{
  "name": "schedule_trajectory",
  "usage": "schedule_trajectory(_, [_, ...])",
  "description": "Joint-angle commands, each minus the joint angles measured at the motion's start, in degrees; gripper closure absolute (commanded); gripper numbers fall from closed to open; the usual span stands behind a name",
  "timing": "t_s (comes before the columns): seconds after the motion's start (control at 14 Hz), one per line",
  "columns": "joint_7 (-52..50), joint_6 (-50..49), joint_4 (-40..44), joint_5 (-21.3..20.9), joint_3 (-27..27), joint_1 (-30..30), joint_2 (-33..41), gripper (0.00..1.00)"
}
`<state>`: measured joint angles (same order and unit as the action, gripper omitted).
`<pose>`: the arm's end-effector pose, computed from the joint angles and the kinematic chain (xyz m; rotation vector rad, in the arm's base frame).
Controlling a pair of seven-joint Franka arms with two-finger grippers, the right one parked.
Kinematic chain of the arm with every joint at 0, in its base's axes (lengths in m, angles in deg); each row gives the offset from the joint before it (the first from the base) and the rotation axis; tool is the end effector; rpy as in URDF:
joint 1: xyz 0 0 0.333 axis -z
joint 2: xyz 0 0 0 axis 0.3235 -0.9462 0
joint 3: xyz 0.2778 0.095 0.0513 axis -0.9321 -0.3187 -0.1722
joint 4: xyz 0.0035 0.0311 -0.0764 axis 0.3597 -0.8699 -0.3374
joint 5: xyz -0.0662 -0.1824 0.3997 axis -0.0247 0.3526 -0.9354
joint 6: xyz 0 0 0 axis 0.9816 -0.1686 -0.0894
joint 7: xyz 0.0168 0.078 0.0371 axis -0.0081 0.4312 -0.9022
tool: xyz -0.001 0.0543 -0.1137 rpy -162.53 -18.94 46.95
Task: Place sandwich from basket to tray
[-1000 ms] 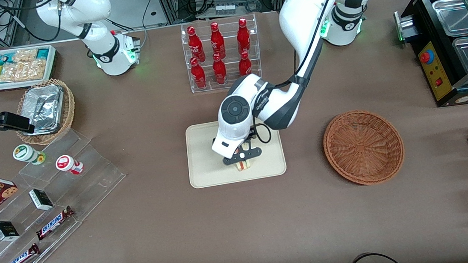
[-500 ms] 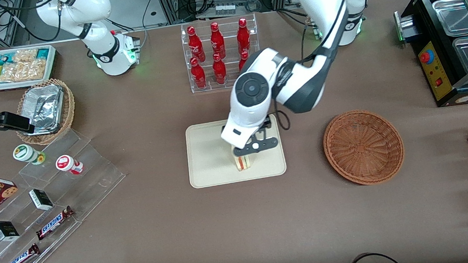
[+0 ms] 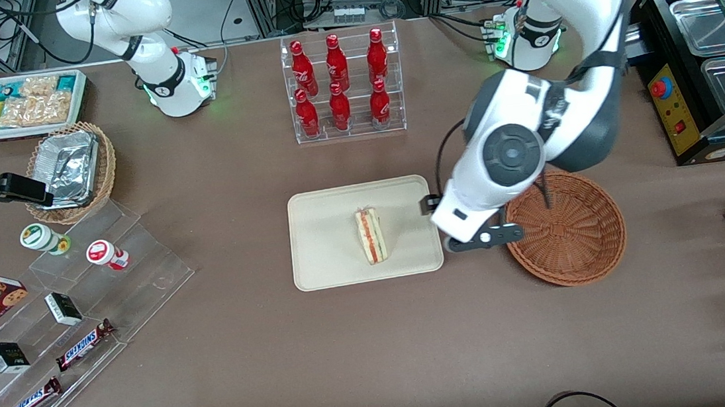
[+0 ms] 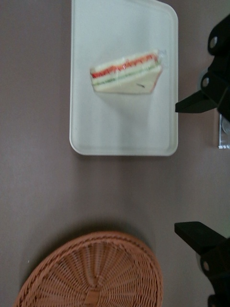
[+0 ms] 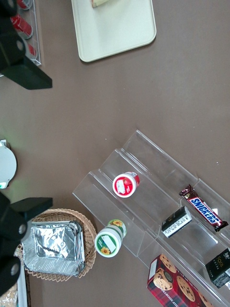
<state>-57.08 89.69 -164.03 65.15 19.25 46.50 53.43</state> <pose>0.6310 -0.3375 0.3919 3.1010 0.0589 -0.3275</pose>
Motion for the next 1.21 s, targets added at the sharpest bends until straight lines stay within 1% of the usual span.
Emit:
schedule_trajectory(0.0, [8.8,0.4,-11.4,-0.1,0.2,-4.3,10.1,0.0])
schedule_trajectory(0.14, [13.6,0.2,-15.7,-0.5,0.2,-7.8,14.8,0.0])
schedule_trajectory(0.36, [18.3,-3.0,-18.8,-4.4,0.4,-12.1,19.8,0.0])
schedule_trajectory(0.43, [20.3,-5.2,-19.2,-4.9,1.3,-15.3,21.2,0.0])
schedule_trajectory(0.5, [22.4,-6.6,-19.2,-5.3,3.4,-17.7,22.2,0.0])
schedule_trajectory(0.64, [23.9,-8.0,-19.6,-5.5,9.4,-26.2,24.7,0.0])
schedule_trajectory(0.71, [24.9,-9.1,-19.5,-5.8,11.3,-28.6,25.2,0.0])
schedule_trajectory(0.86, [26.6,-11.4,-19.3,-8.0,12.9,-31.0,26.6,0.0])
schedule_trajectory(1.07, [28.8,-13.9,-18.4,-8.1,11.6,-31.7,27.8,0.0])
schedule_trajectory(1.14, [28.8,-14.6,-17.5,-8.0,10.1,-31.6,28.3,0.0])
